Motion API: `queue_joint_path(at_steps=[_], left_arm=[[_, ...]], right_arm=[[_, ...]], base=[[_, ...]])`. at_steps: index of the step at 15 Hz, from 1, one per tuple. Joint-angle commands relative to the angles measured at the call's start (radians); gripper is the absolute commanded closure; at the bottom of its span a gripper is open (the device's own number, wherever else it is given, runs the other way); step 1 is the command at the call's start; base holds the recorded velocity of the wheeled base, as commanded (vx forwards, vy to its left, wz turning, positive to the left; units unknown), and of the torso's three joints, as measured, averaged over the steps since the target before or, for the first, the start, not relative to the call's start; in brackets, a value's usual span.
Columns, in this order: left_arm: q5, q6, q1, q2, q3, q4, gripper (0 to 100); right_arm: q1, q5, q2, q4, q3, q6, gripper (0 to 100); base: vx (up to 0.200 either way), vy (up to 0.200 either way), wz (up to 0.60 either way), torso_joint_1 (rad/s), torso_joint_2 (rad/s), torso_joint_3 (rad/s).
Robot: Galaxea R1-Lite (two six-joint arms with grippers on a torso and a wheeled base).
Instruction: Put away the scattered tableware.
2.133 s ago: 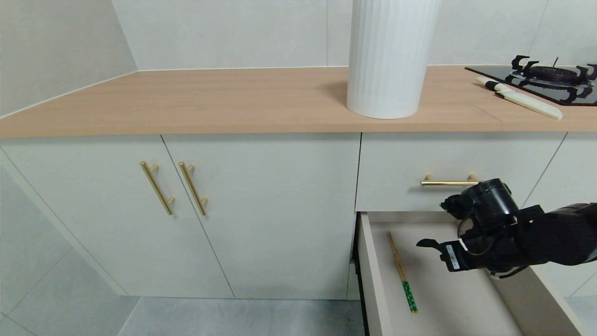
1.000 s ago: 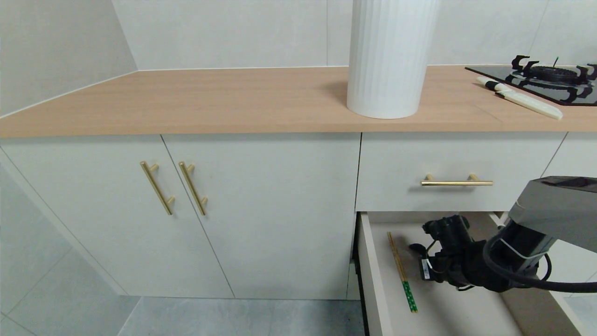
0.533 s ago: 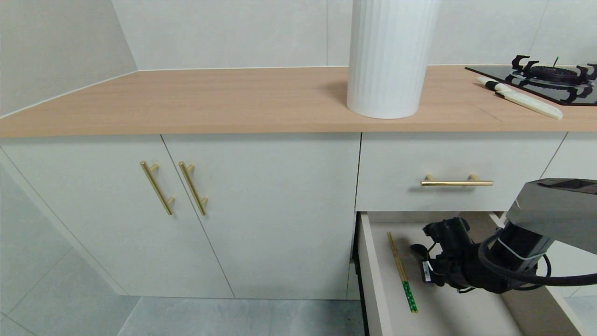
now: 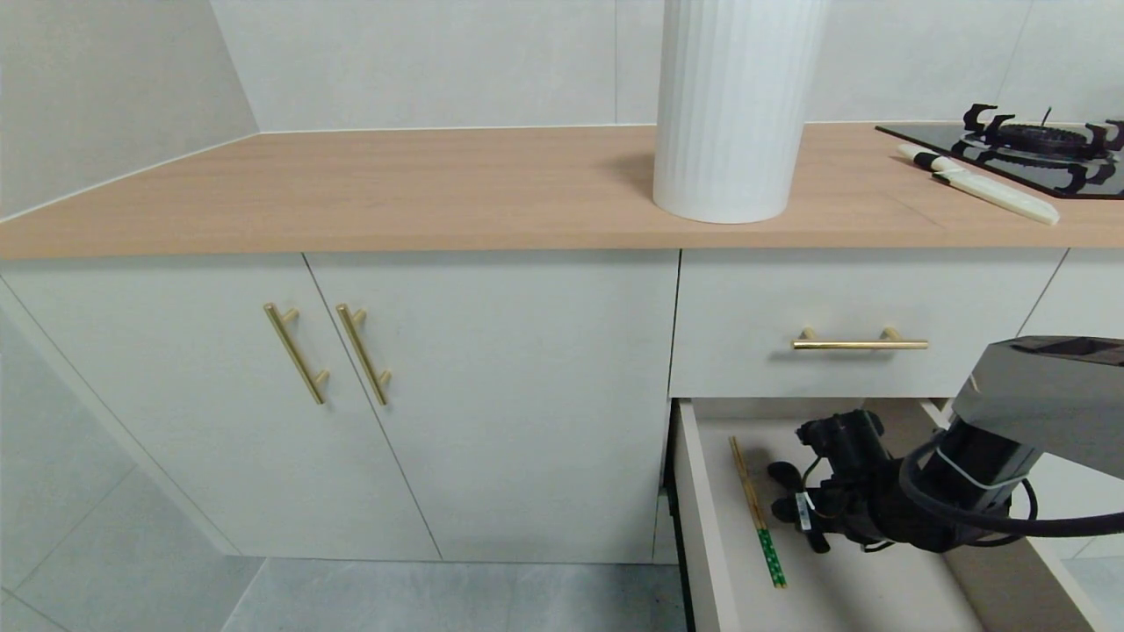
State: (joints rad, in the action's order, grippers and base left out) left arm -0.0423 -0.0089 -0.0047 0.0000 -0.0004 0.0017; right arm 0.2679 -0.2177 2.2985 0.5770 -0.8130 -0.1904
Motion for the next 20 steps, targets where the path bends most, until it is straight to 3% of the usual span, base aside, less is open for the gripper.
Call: queue_joint_path(at_steps=[1,9,12,20], left_arm=[[-0.001,0.0,0.0,0.0,0.0,0.0,0],[-0.001,0.0,0.0,0.0,0.0,0.0,0],[-0.001,0.0,0.0,0.0,0.0,0.0,0],[-0.001,0.0,0.0,0.0,0.0,0.0,0]], right_arm=[[0.001,0.001,-0.008,0.0,0.002,0.0,0],[0.002,-0.003,-0.174,-0.014,0.051,0.008,0],[0.002,-0.002,-0.264,-0.08,0.063,0.008,0],[0.013,0.012,-0.64,-0.482,0.008,0.009,0]], base=[[0.0,0.0,0.0,0.0,0.0,0.0],[0.0,0.0,0.0,0.0,0.0,0.0],[0.0,0.0,0.0,0.0,0.0,0.0],[0.0,0.0,0.0,0.0,0.0,0.0]])
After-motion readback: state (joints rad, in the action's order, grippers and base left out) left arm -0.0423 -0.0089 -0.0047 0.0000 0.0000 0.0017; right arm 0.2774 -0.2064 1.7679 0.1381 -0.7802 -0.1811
